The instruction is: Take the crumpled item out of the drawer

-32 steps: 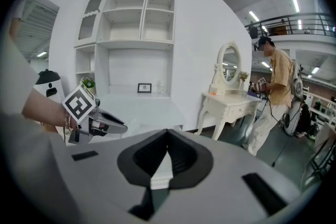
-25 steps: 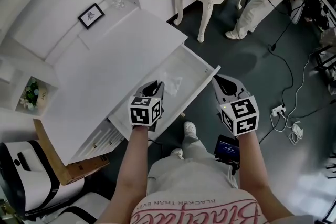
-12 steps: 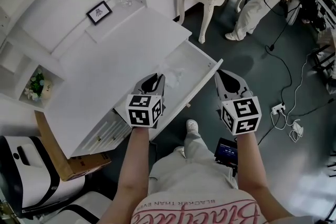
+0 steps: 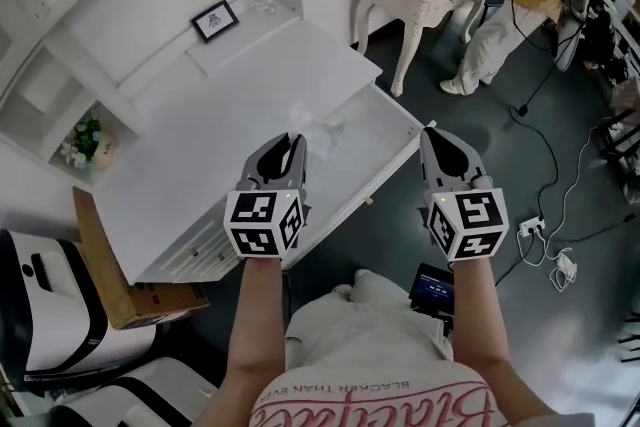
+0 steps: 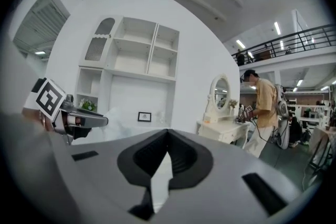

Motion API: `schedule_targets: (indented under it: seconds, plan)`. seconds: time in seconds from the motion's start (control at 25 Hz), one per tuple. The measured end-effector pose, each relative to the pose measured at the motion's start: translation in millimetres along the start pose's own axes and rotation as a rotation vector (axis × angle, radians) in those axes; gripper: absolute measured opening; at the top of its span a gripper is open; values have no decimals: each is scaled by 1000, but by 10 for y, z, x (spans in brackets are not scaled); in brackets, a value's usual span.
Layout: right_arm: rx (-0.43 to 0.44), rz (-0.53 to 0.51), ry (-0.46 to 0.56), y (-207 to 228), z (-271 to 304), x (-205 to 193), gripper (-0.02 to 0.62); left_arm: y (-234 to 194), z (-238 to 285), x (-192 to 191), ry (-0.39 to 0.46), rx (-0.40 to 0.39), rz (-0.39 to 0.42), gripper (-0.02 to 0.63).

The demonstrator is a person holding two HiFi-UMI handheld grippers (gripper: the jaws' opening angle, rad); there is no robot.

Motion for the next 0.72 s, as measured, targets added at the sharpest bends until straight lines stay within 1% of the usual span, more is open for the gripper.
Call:
schedule_targets:
  seconds: [0.16,0.32,0.52,0.72]
  plan:
    - [57,-35,28,-69,53,187,6,-79,-187,230,76,49,-1,67]
    - [121,-106,66,-178,94,424,6,-133,-402,433,140,108,3,67]
    - [189,-192,116,-318,101,674,6,-202,-713,673,220,210,-1,67]
    - [232,-179,184,-316,78,856,6,-261,-1003,918,291,301,13,67]
Point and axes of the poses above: the fingertips, and each gripper's own axes: z forward along the fingers, y to its right, x out of its top, the point moved 7 cm from there along -z, backward along the fingers, and after that the axes turned 10 degrees about x, right-handed, at the moved point
